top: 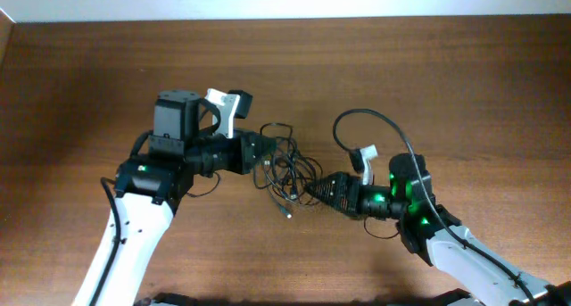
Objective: Untangle cables
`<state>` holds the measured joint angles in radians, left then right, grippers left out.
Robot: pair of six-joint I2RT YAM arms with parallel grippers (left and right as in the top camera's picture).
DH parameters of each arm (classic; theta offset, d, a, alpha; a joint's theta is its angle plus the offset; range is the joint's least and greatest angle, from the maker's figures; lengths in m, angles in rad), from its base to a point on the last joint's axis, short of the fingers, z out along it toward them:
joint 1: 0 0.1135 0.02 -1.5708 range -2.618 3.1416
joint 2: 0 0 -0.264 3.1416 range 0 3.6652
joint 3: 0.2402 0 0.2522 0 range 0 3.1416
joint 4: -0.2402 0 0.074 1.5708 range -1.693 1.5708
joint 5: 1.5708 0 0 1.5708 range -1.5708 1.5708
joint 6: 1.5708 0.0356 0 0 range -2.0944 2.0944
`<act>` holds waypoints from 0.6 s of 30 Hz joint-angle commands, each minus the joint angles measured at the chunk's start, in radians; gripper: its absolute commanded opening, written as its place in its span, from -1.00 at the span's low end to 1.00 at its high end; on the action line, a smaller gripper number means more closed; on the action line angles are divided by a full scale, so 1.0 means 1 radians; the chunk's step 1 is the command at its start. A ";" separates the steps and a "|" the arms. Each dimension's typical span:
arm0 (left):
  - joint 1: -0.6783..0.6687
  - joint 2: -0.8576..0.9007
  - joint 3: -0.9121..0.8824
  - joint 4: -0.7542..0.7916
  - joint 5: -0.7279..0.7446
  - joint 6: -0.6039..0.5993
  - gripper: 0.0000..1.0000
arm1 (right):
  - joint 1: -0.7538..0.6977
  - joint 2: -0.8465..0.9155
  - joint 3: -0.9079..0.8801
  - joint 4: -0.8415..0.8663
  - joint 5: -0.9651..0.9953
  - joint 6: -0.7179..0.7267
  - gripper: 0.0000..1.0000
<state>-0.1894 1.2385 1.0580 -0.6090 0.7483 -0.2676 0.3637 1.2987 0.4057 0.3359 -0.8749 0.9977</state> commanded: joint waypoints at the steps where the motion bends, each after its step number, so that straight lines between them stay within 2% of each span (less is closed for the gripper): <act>1: 0.033 -0.083 0.003 0.004 0.027 -0.018 -1.00 | 0.005 -0.002 -0.002 -0.045 0.083 0.099 0.98; 2: 0.034 -0.095 0.003 0.004 0.026 -0.031 -1.00 | 0.005 -0.002 -0.002 -0.049 0.083 0.132 1.00; 4: 0.034 -0.128 0.003 0.003 0.026 -0.057 -1.00 | 0.006 -0.002 -0.002 -0.053 0.087 0.192 0.62; 7: 0.033 -0.158 0.003 0.001 0.029 -0.062 -1.00 | 0.027 -0.002 -0.002 -0.051 0.137 0.198 0.43; 10: 0.033 -0.159 0.003 0.003 0.104 -0.062 -1.00 | 0.037 0.002 -0.002 -0.053 0.207 0.222 0.12; 12: 0.034 -0.159 0.003 0.003 0.157 -0.062 -1.00 | 0.058 0.002 -0.002 -0.052 0.270 0.240 -0.22; 14: 0.034 -0.159 0.003 0.027 0.212 -0.062 -1.00 | 0.097 0.002 -0.001 -0.056 0.380 0.138 -0.92; 16: 0.037 -0.164 0.003 0.067 0.244 -0.062 -1.00 | 0.119 0.002 0.000 -0.108 0.568 -0.035 -0.92; 18: 0.099 -0.191 0.004 0.085 0.243 -0.061 -1.00 | 0.119 -0.003 0.021 -0.269 0.781 -0.101 -0.92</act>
<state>-0.1532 1.0943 1.0576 -0.5457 0.9352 -0.3225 0.4774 1.2991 0.4099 0.1799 -0.3973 1.0534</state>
